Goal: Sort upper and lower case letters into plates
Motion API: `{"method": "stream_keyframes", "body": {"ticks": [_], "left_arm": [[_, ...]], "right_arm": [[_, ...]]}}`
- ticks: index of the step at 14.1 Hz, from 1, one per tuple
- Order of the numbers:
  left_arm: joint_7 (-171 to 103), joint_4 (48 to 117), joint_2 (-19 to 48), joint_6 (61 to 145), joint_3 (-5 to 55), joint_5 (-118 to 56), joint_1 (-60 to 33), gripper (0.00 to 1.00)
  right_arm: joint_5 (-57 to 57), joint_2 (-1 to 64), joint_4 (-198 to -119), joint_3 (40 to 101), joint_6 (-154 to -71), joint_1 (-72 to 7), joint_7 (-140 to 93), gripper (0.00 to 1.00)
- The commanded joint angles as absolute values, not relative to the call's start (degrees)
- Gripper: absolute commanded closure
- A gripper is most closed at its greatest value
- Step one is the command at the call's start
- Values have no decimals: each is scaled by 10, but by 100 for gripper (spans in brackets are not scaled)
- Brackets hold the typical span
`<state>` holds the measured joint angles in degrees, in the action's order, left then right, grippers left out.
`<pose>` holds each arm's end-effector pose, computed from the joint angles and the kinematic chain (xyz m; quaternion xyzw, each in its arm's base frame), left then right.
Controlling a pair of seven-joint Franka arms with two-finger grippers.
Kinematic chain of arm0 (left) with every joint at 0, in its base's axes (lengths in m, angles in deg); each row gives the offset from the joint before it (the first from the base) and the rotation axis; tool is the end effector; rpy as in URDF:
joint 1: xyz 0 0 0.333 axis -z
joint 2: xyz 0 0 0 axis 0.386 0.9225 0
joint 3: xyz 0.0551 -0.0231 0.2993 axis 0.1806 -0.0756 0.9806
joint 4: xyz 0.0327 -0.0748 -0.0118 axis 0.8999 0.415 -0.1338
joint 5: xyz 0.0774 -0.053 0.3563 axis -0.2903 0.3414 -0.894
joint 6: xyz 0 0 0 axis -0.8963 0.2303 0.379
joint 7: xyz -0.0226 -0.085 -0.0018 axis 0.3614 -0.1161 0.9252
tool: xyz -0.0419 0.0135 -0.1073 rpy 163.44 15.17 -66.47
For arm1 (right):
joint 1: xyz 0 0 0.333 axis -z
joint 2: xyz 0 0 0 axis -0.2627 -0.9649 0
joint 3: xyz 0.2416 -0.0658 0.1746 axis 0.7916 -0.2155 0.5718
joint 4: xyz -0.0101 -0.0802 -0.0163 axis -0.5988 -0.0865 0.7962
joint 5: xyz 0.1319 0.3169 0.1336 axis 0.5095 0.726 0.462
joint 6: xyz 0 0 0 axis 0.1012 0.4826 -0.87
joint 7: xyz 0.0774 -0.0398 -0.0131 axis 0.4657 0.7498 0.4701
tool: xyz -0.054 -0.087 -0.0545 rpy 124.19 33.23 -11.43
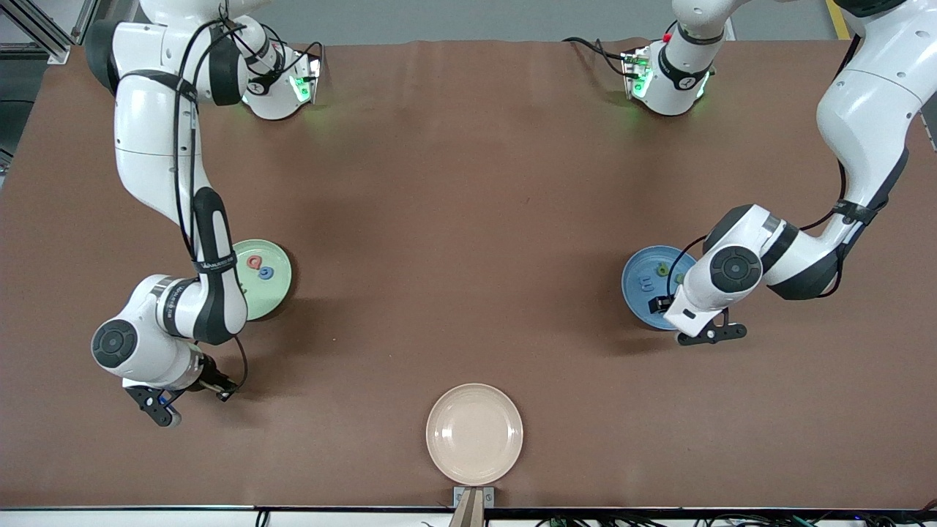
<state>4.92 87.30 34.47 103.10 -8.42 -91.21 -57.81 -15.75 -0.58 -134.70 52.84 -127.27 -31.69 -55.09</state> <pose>0.5917 -0.0892 0.2078 -0.9939 -0.0420 0.0403 0.0938 0.7187 -0.0043 0.1805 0.9481 -0.3159 0.0347 0.0112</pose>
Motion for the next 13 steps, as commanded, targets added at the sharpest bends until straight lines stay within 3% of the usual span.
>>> {"method": "stream_keyframes", "body": {"ticks": [1,3,5,8,10,13], "left_arm": [[-62,878,256,1026,2,-804,-530,1],[-191,878,188,1028,83,-686,-487,1],[-324,885,113,1022,211,-550,-415,1],[-477,897,21,950,394,-422,-300,0],[-493,893,-33,897,503,-396,-219,0],[-466,849,-85,833,518,-383,-196,0]], "right_arm": [[-202,31,-1346,533,-1188,-318,-548,100],[-206,83,-1358,531,-1089,-319,-524,100],[-206,151,-1417,530,-1064,-319,-517,100],[-224,259,-1596,530,-1179,-358,-513,100],[-231,291,-1687,530,-1264,-368,-513,100],[-230,291,-1797,531,-1415,-396,-516,100]]}}
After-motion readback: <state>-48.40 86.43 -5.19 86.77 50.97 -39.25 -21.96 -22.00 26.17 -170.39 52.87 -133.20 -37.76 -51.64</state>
